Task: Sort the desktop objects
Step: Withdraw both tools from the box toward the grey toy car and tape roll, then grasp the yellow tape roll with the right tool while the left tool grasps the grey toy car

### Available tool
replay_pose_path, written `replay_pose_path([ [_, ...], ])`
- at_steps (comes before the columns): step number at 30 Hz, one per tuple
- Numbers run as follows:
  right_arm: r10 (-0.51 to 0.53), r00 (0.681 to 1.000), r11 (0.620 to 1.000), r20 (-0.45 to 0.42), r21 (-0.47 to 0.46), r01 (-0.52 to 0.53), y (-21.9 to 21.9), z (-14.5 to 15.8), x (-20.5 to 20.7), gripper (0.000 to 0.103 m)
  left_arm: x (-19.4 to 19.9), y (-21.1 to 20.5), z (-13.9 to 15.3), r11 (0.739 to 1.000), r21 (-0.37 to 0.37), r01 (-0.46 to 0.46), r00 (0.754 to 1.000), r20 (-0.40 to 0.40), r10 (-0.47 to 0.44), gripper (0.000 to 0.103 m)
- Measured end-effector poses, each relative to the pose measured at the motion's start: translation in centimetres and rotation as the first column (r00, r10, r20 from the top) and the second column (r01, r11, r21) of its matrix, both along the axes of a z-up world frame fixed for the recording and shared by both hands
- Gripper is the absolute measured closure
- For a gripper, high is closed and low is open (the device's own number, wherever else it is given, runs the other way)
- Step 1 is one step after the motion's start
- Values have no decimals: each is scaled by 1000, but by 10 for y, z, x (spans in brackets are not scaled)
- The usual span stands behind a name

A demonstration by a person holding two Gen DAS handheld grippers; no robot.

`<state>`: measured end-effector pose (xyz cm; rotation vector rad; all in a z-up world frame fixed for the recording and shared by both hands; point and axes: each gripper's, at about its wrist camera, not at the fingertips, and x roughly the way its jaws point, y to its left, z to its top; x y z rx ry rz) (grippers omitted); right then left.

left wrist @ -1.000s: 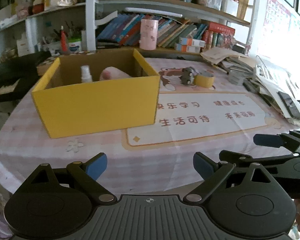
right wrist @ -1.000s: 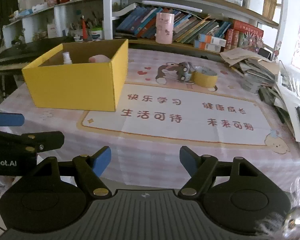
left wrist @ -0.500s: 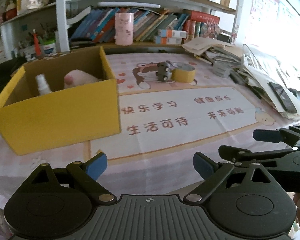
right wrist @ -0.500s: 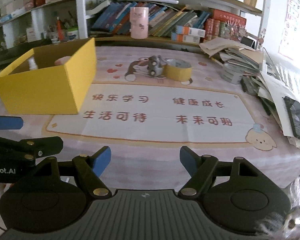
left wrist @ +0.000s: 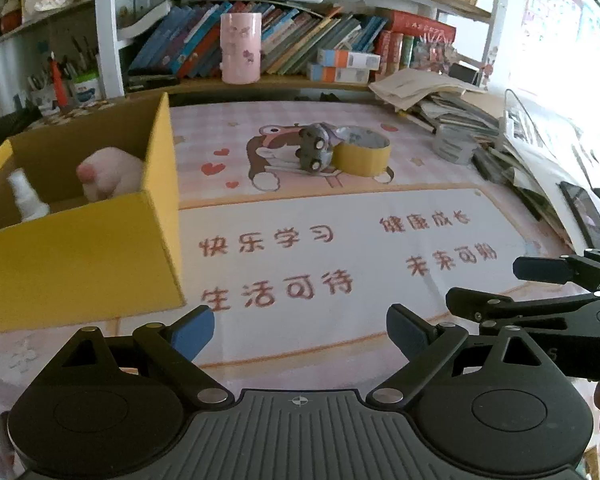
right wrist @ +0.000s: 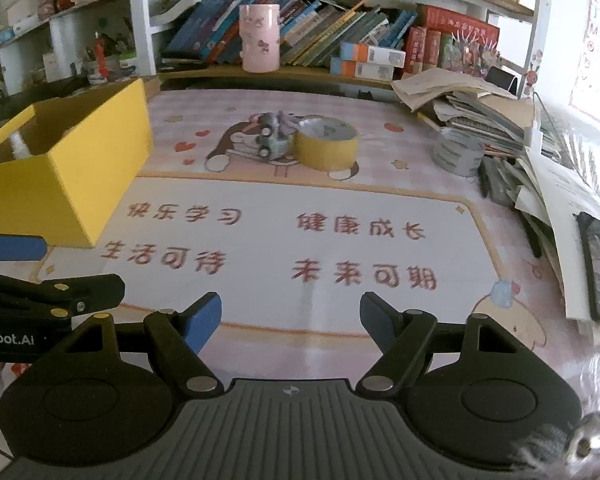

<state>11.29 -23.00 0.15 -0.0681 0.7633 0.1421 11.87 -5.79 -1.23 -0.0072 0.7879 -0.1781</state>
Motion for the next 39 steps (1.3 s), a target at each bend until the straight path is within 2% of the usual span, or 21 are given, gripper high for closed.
replay_pose_path([
  [9,43,999,999,-19,20,-43,-36,-5,37,29,34,-32,0,997,-2,-73,997,-3,73,8],
  [25,43,999,997,-33,71,-41,-79,-19,107,28,95,-65,-7,989,82,-124,992,2,124,8],
  [32,42,999,997,-3,69,-42,-90,-21,142,28,129,-72,-10,984,110,-137,991,17,136,8],
  [39,54,998,996,24,76,-56,-92,-20,173,28,167,-66,-15,982,71,-177,984,18,177,8],
])
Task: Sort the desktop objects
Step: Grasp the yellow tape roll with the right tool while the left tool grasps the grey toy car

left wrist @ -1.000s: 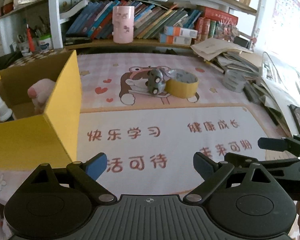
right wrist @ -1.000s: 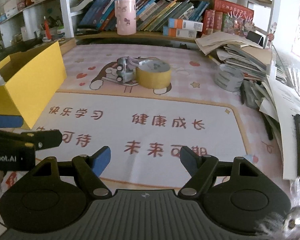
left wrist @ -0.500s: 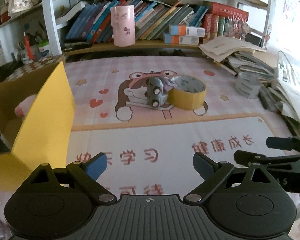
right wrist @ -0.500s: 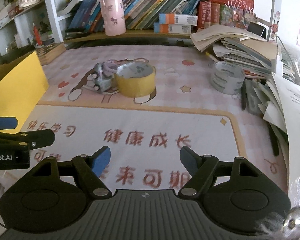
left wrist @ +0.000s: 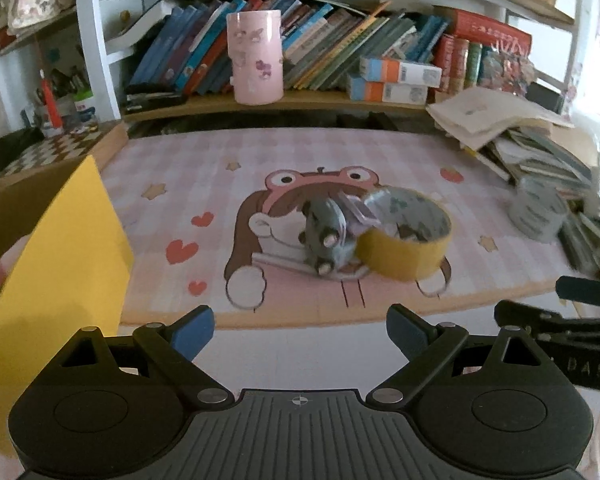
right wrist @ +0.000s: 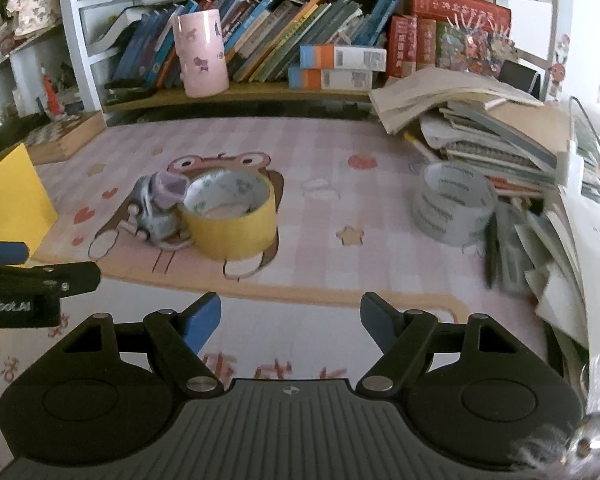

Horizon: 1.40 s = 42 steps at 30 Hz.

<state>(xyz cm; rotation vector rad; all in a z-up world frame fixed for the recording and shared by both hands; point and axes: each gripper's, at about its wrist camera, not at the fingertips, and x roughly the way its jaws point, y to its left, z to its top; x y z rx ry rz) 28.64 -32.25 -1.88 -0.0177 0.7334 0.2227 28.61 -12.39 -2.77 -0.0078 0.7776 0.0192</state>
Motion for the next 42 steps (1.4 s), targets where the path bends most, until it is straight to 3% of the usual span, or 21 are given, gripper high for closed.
replay_pose_path([
  [9,139,989,990,39,-33,-138,26,-16,43,27,24,2,-2,1000,7,-15,1000,-2,15,8],
  [15,246,967,967,57,-88,-241,49,-29,68,19,17,13,1,999,20,-34,999,-10,34,8],
  [20,258,965,960,55,-128,-250,63,-40,87,17,12,22,3,998,16,-56,998,-19,56,8],
  [27,263,963,962,62,-95,-257,63,-48,100,19,12,19,3,999,25,-43,999,-27,44,8],
  [36,85,994,995,70,-57,-81,20,-34,82,20,29,-1,-3,1000,20,7,1000,-23,-6,8],
  [42,-35,998,999,61,-37,38,-18,-23,56,20,42,-22,-13,999,30,42,999,-17,-41,8],
])
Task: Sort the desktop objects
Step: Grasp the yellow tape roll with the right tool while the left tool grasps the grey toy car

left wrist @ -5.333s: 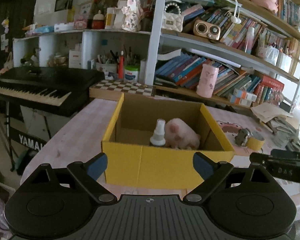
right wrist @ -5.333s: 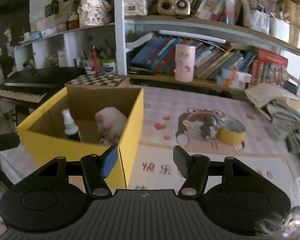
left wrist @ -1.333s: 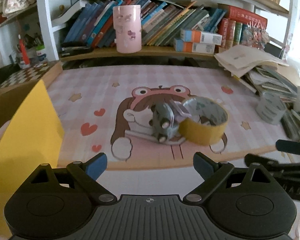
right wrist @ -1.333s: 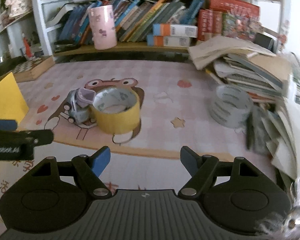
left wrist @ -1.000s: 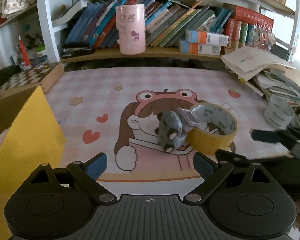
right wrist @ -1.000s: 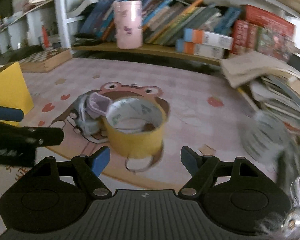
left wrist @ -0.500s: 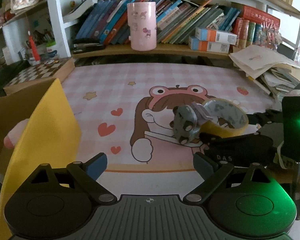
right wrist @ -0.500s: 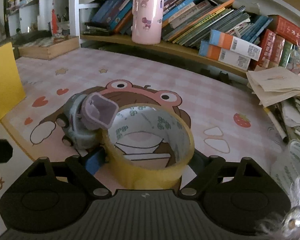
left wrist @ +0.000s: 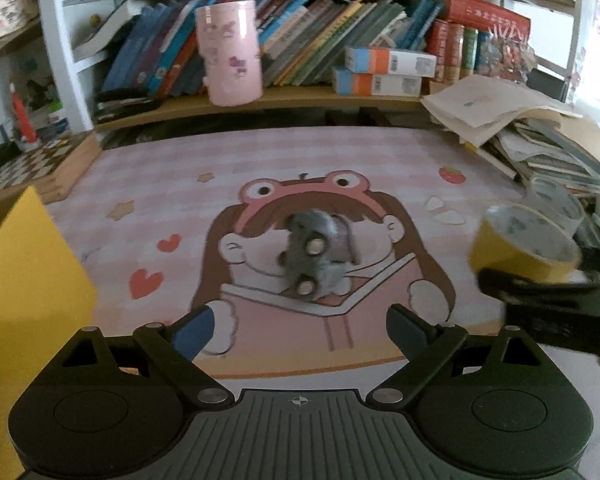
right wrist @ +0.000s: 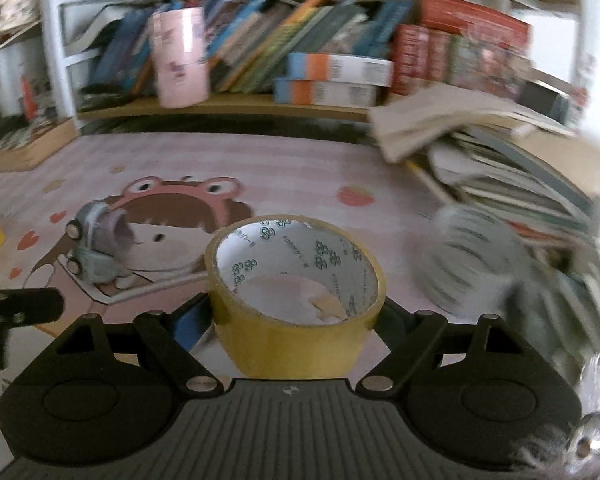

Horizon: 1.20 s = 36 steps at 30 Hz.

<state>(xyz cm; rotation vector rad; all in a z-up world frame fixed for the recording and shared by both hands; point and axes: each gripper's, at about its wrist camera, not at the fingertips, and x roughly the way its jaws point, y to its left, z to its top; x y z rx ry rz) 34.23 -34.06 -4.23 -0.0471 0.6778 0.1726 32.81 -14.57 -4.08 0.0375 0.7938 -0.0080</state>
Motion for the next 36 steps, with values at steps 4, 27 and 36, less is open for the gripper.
replay_pose_path([
  [4,-38,999,999,-4,8,38,-15,6,-23,20,8,-11,-5,1000,2,13,1000,11,-13,8],
  [27,-84,992,994,-94,60,90,-32,12,-97,20,80,-10,-30,994,44,-97,994,49,95,22],
  [36,-84,992,994,-91,66,90,-34,13,-102,21,86,-8,-36,998,28,-64,998,16,63,60],
])
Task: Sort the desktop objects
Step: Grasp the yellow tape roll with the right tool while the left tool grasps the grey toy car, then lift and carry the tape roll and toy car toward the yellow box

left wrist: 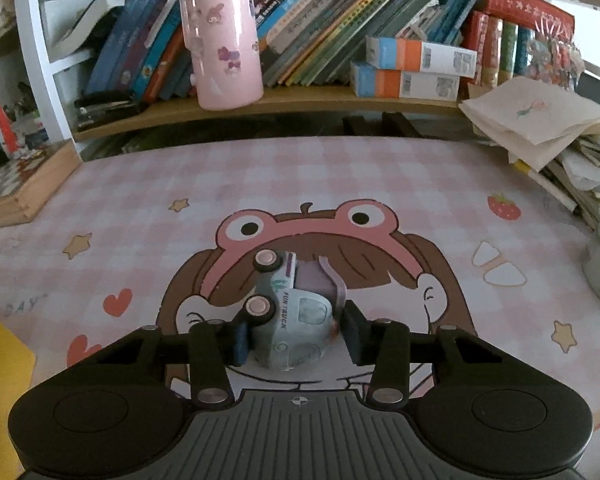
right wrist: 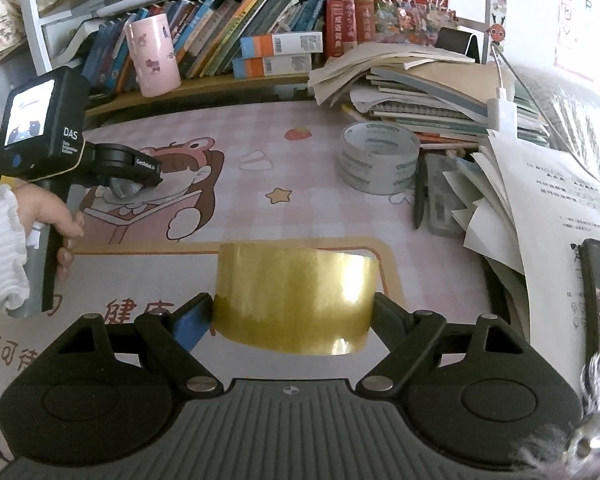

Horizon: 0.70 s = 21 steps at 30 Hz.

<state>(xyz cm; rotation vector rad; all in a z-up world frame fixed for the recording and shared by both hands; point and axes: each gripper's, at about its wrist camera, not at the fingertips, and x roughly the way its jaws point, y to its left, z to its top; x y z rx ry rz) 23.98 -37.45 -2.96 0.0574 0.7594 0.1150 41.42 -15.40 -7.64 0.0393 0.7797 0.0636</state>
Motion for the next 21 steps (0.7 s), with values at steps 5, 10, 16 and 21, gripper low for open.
replay_pose_path([
  [5,22,1000,1000,13,-11,-21,4,1,2,21,-22,5,16,999,-34,21,1000,23,-20,60],
  [10,49,998,998,34,-37,-47,8,-1,1,21,-59,9,41,990,-124,61,997,57,-55,60],
  [16,60,998,997,-19,-44,-60,10,-13,3,21,-102,11,60,973,-213,89,995,69,-76,60],
  [21,43,996,998,-74,-46,-46,9,-30,2,21,-131,14,66,963,-256,82,996,59,-70,60],
])
